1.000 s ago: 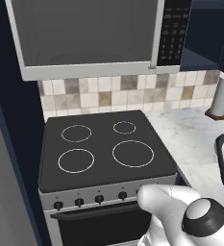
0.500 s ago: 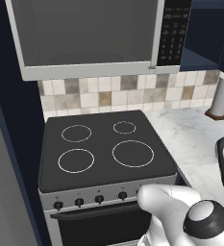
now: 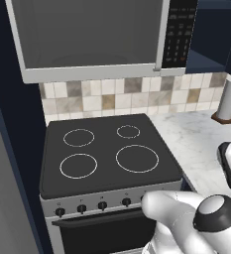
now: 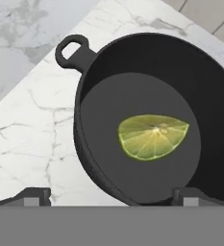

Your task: Turn on the sink faucet. Then move the lemon wedge from the counter to the sink. Turn off the sink. Move the vegetable from the sink to the pot next to the stove. Finally move the pot to the rear left burner.

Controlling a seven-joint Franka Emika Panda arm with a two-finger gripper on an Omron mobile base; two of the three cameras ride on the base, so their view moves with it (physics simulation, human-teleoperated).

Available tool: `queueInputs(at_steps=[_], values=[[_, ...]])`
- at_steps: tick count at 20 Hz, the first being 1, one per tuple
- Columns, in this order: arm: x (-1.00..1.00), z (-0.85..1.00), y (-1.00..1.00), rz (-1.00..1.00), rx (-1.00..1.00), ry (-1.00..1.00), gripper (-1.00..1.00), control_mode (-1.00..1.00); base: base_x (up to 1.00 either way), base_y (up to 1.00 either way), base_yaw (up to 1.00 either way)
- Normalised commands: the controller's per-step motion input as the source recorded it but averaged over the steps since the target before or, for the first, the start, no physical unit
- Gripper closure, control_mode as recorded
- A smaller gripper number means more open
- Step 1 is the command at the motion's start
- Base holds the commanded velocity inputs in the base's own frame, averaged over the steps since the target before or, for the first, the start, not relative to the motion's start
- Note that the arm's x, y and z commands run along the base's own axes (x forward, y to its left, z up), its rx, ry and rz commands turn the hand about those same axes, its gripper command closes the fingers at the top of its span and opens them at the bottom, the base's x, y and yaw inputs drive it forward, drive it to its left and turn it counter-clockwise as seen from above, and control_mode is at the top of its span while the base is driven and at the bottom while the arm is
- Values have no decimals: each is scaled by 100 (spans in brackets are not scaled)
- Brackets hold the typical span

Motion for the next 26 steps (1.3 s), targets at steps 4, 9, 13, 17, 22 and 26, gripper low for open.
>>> queueInputs(at_steps=[4,9,13,17,22,26], values=[[21,-21,0,9,0,7,-100,-100,0,0,0],[9,-21,-14,9,7,2,-100,-100,0,0,0],[0,-16,-28,9,14,0,-100,-100,0,0,0],[4,-17,-17,8,10,0,-100,-100,0,0,0],[9,-17,0,8,2,0,-100,-100,0,0,0],[7,-22,0,7,1,0,-100,-100,0,0,0]])
